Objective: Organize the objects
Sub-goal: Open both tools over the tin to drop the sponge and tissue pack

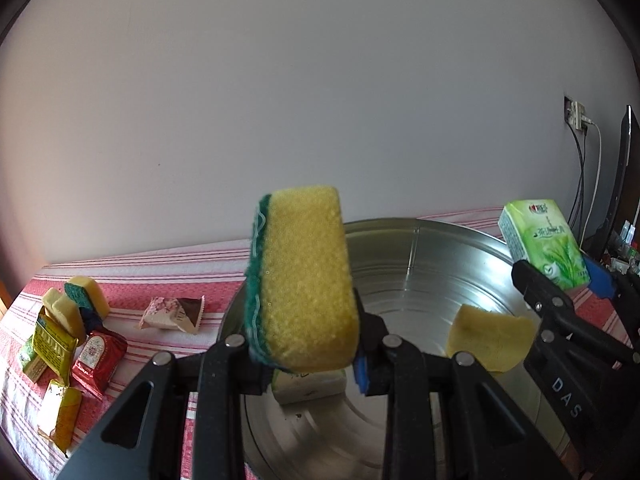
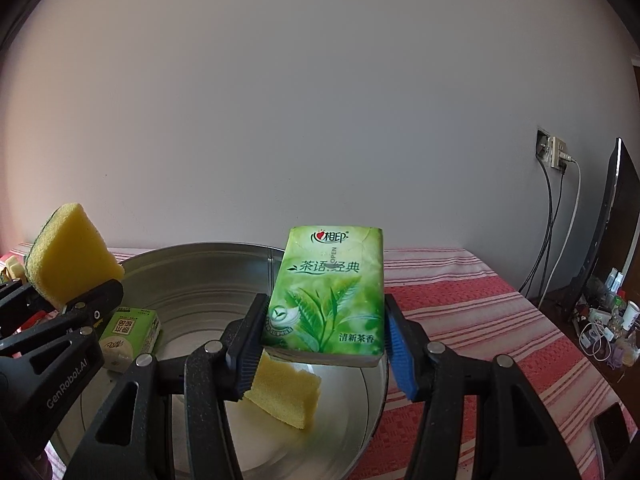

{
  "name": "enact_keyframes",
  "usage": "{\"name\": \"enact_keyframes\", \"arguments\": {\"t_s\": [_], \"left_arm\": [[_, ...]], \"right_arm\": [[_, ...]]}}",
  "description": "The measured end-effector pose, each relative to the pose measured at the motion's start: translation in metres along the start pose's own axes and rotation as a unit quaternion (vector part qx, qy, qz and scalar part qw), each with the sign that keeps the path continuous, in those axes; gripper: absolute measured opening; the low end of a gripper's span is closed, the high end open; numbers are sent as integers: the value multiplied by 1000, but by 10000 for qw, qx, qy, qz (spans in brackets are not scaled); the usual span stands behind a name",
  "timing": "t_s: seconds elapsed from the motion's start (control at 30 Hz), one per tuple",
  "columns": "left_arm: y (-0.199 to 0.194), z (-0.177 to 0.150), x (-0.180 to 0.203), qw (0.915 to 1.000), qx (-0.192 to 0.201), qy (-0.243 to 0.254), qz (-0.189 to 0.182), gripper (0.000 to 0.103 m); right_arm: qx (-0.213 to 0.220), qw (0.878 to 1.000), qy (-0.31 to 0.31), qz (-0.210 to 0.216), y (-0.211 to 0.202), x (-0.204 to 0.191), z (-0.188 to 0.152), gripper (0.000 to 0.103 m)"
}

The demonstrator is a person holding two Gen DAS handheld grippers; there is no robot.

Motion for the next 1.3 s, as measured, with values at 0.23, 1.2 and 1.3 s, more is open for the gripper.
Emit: {"name": "enact_keyframes", "arguments": {"t_s": [0.23,1.2,1.3], "left_arm": [[5,-2,-2,10000,-72,24,44,29],[-27,-2,-19,9971,601,-224,416,102],[-31,-3,-22,9968,612,-272,427,102]], "right_arm": [[-130,9997,30,216,5,2,1,57],[476,9951,859,135,-12,22,-1,76],[719,9930,940,3,-21,23,-2,76]]}}
Point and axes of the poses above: each gripper's, at about its wrist camera, not at the fingertips, and y roughly the way its jaws point, x to its right, z to its top, the point moved 1 cm from there along y, roughly the way its jaws point, and after that the axes turned 10 degrees about z, right-handed, at the moved point
